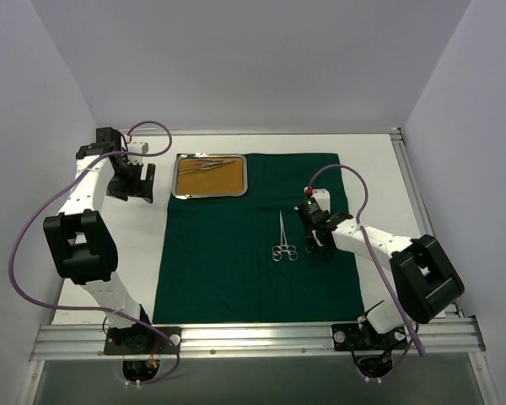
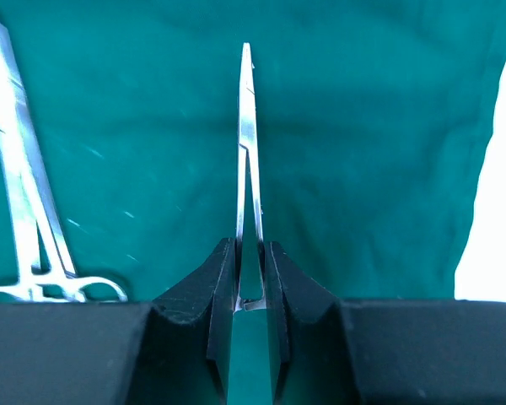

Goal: Open and lay out the surgical kit
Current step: Place the medical item in the surgical kit.

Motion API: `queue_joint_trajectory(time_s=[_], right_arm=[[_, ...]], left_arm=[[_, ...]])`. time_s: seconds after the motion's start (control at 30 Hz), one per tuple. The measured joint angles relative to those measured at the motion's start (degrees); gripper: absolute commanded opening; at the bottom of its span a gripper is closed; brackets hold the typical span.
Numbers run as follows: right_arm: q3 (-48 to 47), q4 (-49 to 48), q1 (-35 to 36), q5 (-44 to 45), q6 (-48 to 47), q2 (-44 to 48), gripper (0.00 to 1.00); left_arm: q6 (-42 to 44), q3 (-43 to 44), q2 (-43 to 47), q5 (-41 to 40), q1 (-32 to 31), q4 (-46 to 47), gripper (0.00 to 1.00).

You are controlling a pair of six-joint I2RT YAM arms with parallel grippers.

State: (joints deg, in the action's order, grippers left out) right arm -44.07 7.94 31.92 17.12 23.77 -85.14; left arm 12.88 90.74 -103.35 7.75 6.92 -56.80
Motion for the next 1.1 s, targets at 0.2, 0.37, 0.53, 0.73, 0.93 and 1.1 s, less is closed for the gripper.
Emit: queue_joint_trajectory(time_s=[0.2, 0.37, 0.53, 0.73, 0.93, 1.1], right_arm=[[2.4, -1.4, 0.0, 0.0, 3.2, 0.1, 0.0], [2.4, -3.0, 0.5, 0.0, 4.3, 0.1, 0.0], [2.6, -3.6, 1.7, -0.1, 5.5, 0.1, 0.0], [2.8, -3.7, 2.5, 0.1, 6.8, -1.5, 0.0], [2.6, -3.2, 3.3, 1.4, 8.1, -2.7, 0.0], [2.4, -2.9, 3.8, 2.0, 8.3, -3.0, 0.02]], left_arm=[[0.0, 0.0, 0.0, 0.0, 0.0, 0.0, 0.89], [0.0, 0.0, 0.0, 0.0, 0.0, 0.0, 0.89], [0.0, 0.0, 0.0, 0.0, 0.0, 0.0, 0.89], [0.0, 0.0, 0.0, 0.0, 0.0, 0.0, 0.89], [0.0, 0.0, 0.0, 0.1, 0.0, 0.0, 0.89], [0.0, 0.0, 0.0, 0.1, 0.0, 0.0, 0.89]])
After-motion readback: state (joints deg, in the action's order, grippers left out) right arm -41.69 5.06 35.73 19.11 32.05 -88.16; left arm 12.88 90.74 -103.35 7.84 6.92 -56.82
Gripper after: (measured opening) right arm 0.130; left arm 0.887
